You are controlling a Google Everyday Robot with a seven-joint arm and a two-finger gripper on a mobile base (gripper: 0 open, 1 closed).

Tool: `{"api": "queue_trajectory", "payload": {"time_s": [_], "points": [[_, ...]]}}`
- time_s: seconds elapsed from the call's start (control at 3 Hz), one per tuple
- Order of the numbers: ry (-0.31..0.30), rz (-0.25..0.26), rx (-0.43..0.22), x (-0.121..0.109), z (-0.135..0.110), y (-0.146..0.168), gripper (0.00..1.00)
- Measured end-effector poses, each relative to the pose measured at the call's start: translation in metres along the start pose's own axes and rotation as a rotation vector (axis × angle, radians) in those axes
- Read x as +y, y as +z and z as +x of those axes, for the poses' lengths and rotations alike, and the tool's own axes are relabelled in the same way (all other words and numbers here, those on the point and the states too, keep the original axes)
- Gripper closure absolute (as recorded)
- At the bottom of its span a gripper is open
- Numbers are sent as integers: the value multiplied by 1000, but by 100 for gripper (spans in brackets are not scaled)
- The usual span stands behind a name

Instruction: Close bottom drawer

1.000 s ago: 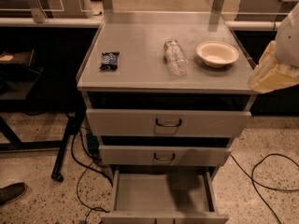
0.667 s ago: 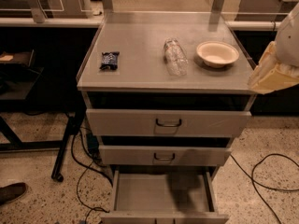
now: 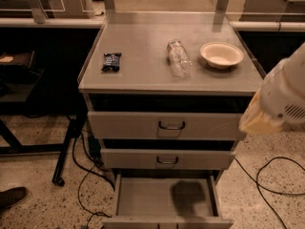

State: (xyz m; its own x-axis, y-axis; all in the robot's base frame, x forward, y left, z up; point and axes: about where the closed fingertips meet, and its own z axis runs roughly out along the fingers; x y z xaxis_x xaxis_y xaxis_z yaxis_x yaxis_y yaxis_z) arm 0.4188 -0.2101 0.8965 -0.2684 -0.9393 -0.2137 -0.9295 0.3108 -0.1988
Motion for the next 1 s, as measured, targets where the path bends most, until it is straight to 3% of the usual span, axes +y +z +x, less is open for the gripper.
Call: {"api": "queue_trajectory", "payload": {"time_s": [0.33,0.67,1.0], "points": [[23,-96,36,41,23,86,100],[22,-87,32,38,21,81,100],[46,-135,25,61,32,127,100]]}}
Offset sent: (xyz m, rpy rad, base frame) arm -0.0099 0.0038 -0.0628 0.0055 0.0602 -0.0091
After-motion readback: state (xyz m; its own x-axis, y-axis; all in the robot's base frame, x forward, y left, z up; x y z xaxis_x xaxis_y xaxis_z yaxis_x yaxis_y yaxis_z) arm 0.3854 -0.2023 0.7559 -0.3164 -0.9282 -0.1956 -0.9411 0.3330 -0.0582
